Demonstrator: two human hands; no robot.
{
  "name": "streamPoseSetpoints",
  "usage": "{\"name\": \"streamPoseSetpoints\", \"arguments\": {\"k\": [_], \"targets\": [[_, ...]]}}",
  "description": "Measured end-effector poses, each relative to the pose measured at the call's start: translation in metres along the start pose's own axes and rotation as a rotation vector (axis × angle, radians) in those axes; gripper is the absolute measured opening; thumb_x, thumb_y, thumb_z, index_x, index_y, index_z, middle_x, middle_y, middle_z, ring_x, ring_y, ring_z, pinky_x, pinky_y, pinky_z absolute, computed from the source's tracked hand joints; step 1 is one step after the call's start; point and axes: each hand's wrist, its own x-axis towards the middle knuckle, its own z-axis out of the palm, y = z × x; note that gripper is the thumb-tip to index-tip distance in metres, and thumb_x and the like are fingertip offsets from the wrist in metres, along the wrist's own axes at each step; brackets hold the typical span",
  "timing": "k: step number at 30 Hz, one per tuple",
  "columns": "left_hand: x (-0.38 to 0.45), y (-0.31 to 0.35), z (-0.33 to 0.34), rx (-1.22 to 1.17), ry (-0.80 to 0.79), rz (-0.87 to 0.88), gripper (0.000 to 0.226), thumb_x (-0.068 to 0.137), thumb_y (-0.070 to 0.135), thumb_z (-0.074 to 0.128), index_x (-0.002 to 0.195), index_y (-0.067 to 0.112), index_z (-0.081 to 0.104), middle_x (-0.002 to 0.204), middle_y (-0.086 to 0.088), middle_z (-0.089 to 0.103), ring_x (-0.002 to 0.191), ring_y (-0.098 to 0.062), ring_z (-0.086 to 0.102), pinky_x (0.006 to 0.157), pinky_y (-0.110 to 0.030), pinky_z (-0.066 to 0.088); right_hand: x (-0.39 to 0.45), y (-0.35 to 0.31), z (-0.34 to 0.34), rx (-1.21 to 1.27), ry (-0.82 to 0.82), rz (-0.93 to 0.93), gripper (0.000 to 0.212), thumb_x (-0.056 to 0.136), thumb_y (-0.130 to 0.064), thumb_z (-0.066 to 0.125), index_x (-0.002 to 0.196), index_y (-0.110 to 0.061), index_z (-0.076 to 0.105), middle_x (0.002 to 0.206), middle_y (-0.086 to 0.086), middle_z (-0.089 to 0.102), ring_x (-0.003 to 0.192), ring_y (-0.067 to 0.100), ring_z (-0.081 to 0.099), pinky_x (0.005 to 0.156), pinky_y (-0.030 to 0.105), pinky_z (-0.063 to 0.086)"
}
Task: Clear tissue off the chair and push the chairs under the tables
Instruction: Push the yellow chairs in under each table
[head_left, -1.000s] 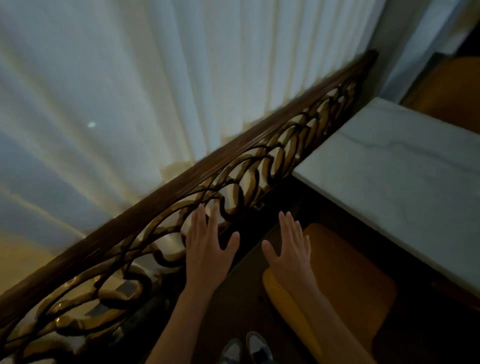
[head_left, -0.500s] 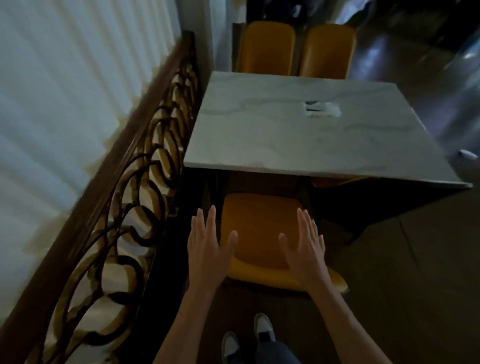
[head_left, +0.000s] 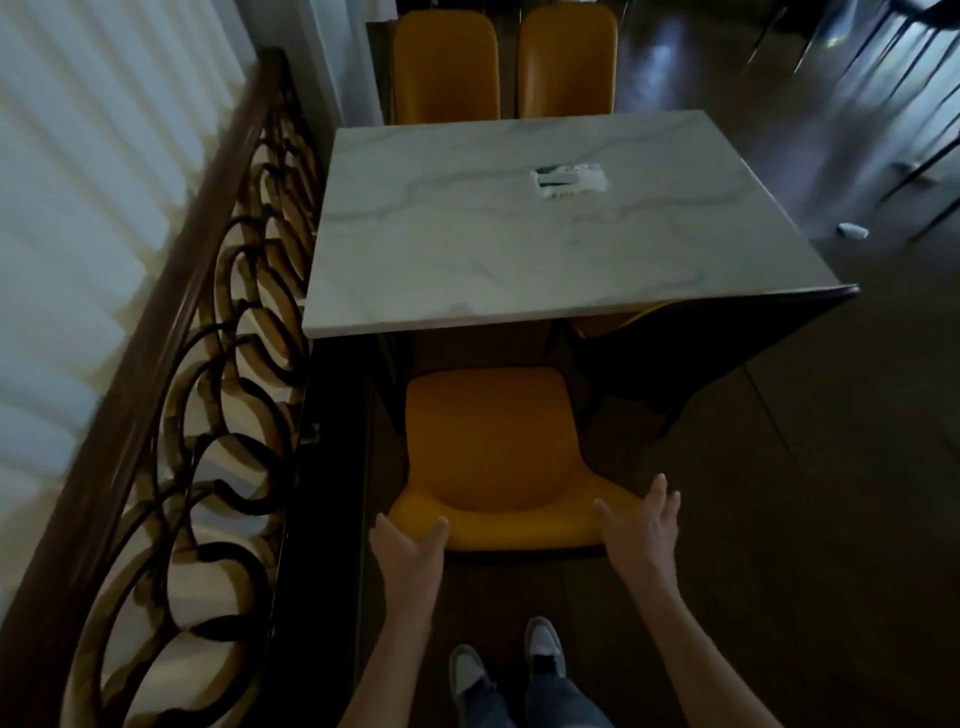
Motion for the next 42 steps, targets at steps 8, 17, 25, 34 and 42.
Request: {"name": "streamPoseSetpoints", "arguments": {"k": [8,17,25,34,42], "targets": [[0.005,-0.016,0.027,-0.449,0.119,-0.358,0.096,0.083,0.035,0.080,0.158,0.030,0.021,0.156,-0.017,0.037,0.130,-0.045,0.048,0.093,-0.060,0.052,0.001,0.008,0.011,0.593,-0.016,0.359,0.112,0.082,-0.036,0.076,0.154,-0.030,-0.010,0.158,0.017,0.026,0.137,0.042,0.037,0.108,0.061,0.037],[0.022,-0.043,0.034,-0.781,-0.077,-0.434,0.088,0.055,0.045,0.092,0.133,0.051,0.051,0.128,0.000,0.059,0.108,-0.036,0.060,0.068,-0.057,0.060,-0.011,0.003,0.018,1.132,-0.201,0.597,0.044,0.084,-0.026,0.074,0.121,-0.020,0.051,0.120,0.017,0.058,0.106,0.042,0.058,0.072,0.061,0.056],[0.022,-0.037,0.041,-0.798,0.042,-0.367,0.077,0.073,0.029,0.084,0.133,0.058,0.045,0.122,0.008,0.059,0.100,-0.026,0.060,0.055,-0.044,0.059,-0.006,0.001,0.024,1.172,-0.132,0.605,0.058,0.088,-0.015,0.068,0.139,-0.015,0.041,0.122,0.018,0.059,0.106,0.040,0.059,0.069,0.055,0.054],[0.029,0.007,0.045,-0.755,0.045,-0.217,0.072,0.088,0.020,0.074,0.145,0.046,0.038,0.137,-0.003,0.052,0.113,-0.035,0.053,0.079,-0.052,0.053,0.022,-0.020,0.028,1.181,-0.161,0.574,0.048,0.087,-0.010,0.067,0.130,-0.013,0.047,0.121,0.019,0.058,0.107,0.040,0.059,0.081,0.059,0.054],[0.054,0.068,0.064,-0.748,0.073,-0.178,0.070,0.094,0.013,0.067,0.152,0.033,0.033,0.147,-0.010,0.045,0.131,-0.041,0.045,0.090,-0.056,0.053,0.076,-0.058,0.028,1.136,-0.207,0.538,0.024,0.086,-0.014,0.069,0.103,-0.021,0.054,0.111,0.015,0.063,0.098,0.036,0.063,0.063,0.048,0.056]]}}
